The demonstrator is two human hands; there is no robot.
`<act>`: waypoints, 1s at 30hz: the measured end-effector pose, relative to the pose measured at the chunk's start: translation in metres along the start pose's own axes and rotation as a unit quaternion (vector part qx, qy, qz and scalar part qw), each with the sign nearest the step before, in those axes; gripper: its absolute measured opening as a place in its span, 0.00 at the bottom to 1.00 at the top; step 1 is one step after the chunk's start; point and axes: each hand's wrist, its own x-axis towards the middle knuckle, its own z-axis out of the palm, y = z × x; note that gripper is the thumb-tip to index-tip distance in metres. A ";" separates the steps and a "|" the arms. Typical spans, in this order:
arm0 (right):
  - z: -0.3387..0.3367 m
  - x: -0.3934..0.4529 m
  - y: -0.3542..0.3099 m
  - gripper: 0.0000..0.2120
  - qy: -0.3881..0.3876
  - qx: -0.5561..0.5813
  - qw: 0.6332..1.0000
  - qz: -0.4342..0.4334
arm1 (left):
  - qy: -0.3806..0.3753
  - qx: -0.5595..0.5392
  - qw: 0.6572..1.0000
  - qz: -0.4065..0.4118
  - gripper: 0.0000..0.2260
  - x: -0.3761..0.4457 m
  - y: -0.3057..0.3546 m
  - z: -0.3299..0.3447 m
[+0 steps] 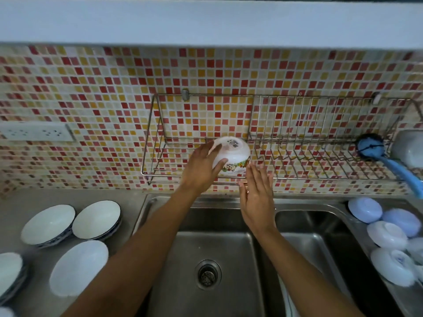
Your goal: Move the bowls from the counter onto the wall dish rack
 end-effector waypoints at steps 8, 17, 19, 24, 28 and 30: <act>0.033 -0.089 -0.062 0.33 -0.156 0.036 0.987 -0.007 | -0.022 0.114 0.992 -0.050 0.30 -0.151 -0.062 0.011; 0.103 -0.147 -0.216 0.36 -0.384 0.180 0.905 -0.040 | -0.101 0.121 0.925 -0.345 0.32 -0.296 -0.183 -0.023; 0.117 -0.150 -0.247 0.36 -0.396 0.180 0.900 -0.032 | -0.110 0.127 0.911 -0.376 0.30 -0.314 -0.201 -0.025; 0.151 -0.162 -0.298 0.35 -0.451 0.143 0.879 0.049 | -0.107 0.053 0.869 -0.480 0.30 -0.346 -0.239 -0.022; 0.173 -0.168 -0.312 0.33 -0.490 0.147 0.848 0.141 | -0.096 -0.048 0.843 -0.527 0.30 -0.355 -0.258 -0.018; 0.183 -0.167 -0.314 0.26 -0.503 0.175 0.824 0.195 | -0.099 -0.089 0.838 -0.529 0.29 -0.355 -0.260 -0.019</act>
